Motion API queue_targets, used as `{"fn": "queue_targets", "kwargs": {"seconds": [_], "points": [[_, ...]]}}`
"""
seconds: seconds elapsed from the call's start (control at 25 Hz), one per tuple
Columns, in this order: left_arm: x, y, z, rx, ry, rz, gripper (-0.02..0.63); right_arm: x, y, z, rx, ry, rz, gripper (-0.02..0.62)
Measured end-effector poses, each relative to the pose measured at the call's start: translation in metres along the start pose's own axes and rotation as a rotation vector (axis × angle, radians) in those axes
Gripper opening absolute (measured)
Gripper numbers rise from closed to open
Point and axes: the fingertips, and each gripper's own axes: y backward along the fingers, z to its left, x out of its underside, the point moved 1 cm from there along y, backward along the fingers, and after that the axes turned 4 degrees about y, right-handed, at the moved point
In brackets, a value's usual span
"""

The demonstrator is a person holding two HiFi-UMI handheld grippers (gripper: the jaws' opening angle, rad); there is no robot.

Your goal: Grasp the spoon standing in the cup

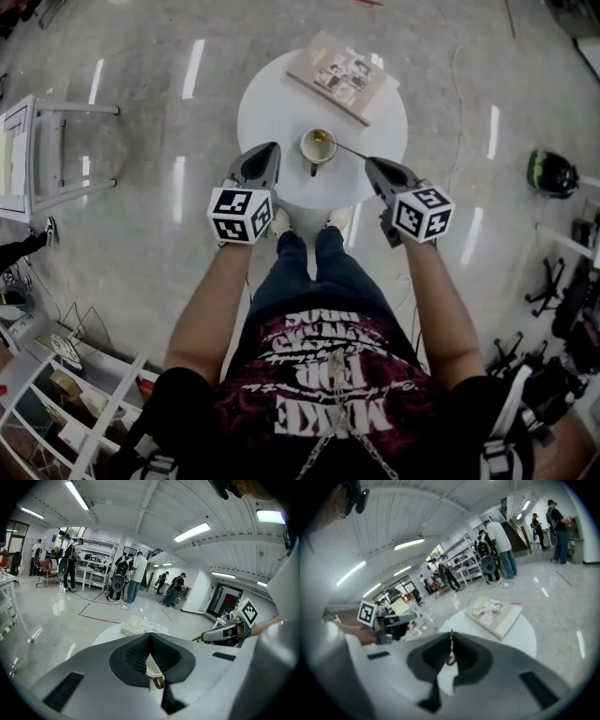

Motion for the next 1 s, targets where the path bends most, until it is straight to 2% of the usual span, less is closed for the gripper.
{"fn": "queue_targets", "kwargs": {"seconds": [0.2, 0.52, 1.0], "points": [[0.001, 0.004, 0.007, -0.013, -0.003, 0.002, 0.025, 0.034, -0.027, -0.019, 0.022, -0.046, 0.073, 0.035], [0.004, 0.01, 0.015, -0.031, 0.0, 0.008, 0.025, 0.051, -0.053, -0.028, 0.036, -0.071, 0.126, 0.035], [0.013, 0.007, 0.006, -0.008, -0.003, 0.036, 0.025, 0.064, -0.071, -0.034, 0.049, -0.016, 0.172, 0.037]]}}
